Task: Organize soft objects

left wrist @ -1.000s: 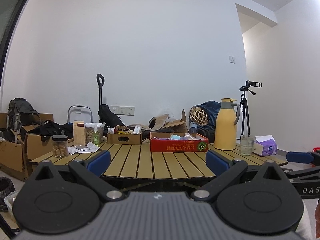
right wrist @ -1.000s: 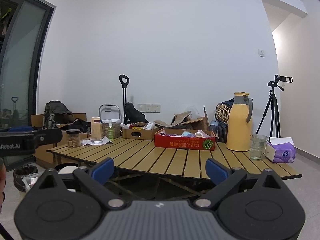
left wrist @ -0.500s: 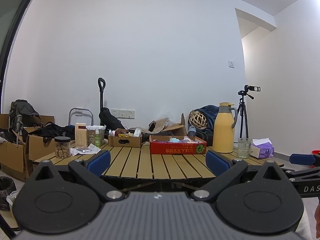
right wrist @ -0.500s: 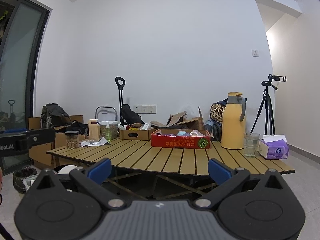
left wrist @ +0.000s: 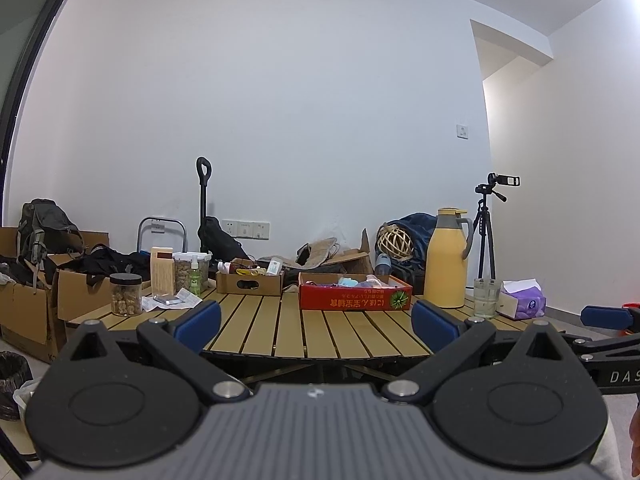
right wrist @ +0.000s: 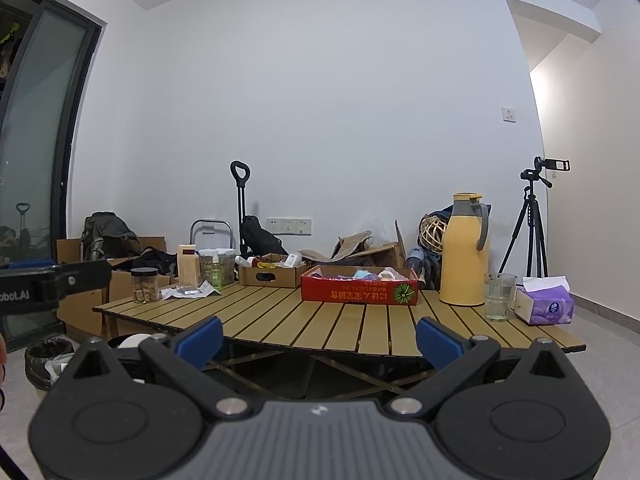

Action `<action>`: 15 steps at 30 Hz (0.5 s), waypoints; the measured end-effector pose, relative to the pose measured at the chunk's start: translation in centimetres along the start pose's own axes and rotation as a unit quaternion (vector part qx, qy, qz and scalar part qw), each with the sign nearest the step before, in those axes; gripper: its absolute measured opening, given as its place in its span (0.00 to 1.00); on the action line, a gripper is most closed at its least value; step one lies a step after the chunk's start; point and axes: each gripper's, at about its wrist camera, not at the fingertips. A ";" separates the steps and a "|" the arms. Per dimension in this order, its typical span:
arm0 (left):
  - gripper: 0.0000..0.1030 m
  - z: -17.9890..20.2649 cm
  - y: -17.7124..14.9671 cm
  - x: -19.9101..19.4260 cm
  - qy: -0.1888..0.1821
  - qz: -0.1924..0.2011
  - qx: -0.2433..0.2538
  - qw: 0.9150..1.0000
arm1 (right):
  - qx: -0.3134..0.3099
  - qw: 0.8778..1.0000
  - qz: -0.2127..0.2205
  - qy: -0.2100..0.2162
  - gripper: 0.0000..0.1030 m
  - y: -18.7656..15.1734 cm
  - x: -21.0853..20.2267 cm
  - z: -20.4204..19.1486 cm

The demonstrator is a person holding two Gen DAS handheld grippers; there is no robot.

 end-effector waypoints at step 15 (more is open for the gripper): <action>1.00 -0.1 -0.1 -0.1 -0.005 -0.003 0.005 1.000 | 0.003 1.000 -0.002 0.001 1.00 -0.1 0.1 0.1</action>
Point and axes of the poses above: each gripper's, at about its wrist camera, not at the fingertips, and x roughly the way its jaws point, z to its right, y to its top, and after that the axes turned 12 degrees about -z, right-handed
